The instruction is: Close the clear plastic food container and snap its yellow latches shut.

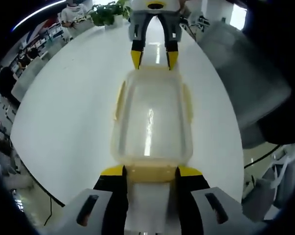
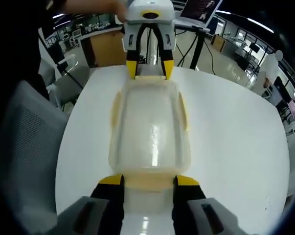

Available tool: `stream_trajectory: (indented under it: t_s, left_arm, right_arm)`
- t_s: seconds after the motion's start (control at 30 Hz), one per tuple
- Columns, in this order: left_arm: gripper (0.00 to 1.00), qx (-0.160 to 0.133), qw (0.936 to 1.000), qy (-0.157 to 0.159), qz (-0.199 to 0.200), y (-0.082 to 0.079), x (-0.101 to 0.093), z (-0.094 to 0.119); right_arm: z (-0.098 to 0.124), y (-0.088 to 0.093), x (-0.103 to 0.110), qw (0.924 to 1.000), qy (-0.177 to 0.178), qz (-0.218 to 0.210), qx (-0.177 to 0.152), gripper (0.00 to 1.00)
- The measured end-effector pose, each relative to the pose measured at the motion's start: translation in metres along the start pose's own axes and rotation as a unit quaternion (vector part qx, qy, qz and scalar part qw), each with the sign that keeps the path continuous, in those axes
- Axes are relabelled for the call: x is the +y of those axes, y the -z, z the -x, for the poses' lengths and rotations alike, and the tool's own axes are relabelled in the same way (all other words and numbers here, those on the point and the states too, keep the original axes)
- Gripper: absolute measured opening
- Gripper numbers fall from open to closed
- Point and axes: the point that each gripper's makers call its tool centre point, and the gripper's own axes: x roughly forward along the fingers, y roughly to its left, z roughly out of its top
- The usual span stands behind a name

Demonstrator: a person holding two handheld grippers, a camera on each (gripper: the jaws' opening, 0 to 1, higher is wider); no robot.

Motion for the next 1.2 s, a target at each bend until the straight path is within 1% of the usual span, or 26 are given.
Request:
stream_trajectory:
  t_s: [0.17,0.3,0.43,0.6,0.67,0.83,1.07,1.2]
  left_arm:
    - [0.35,0.002,1.0,-0.001,-0.001,-0.004,0.002,0.007]
    - [0.35,-0.003,1.0,0.001,0.002,-0.01,0.002,0.014]
    - [0.35,-0.012,0.9999,-0.002,0.005,-0.017,0.004,0.019]
    - [0.35,-0.008,1.0,-0.003,0.002,-0.022,0.005,0.021]
    - [0.35,-0.011,0.9999,-0.006,0.002,-0.025,0.007,0.024]
    - [0.35,-0.011,0.9999,-0.007,-0.004,-0.026,0.008,0.023]
    - [0.35,-0.017,0.9998,-0.014,-0.001,-0.031,0.005,0.028]
    - [0.35,-0.014,0.9998,-0.015,-0.002,-0.035,0.005,0.027]
  right_arm:
    - [0.011,-0.005,-0.002,1.0,0.002,0.001,-0.005,0.35]
    - [0.019,-0.007,-0.001,1.0,0.001,0.0,-0.007,0.35]
    - [0.027,-0.006,-0.006,0.9999,0.003,0.001,-0.012,0.35]
    - [0.032,-0.005,-0.007,0.9999,0.004,0.001,-0.01,0.35]
    - [0.034,-0.005,-0.008,0.9999,0.007,0.002,-0.011,0.35]
    - [0.036,-0.005,-0.007,0.9999,0.009,-0.001,-0.011,0.35]
    - [0.042,-0.006,-0.007,0.9999,0.01,0.005,-0.009,0.35]
    - [0.046,-0.005,-0.006,0.9999,0.012,0.005,-0.007,0.35]
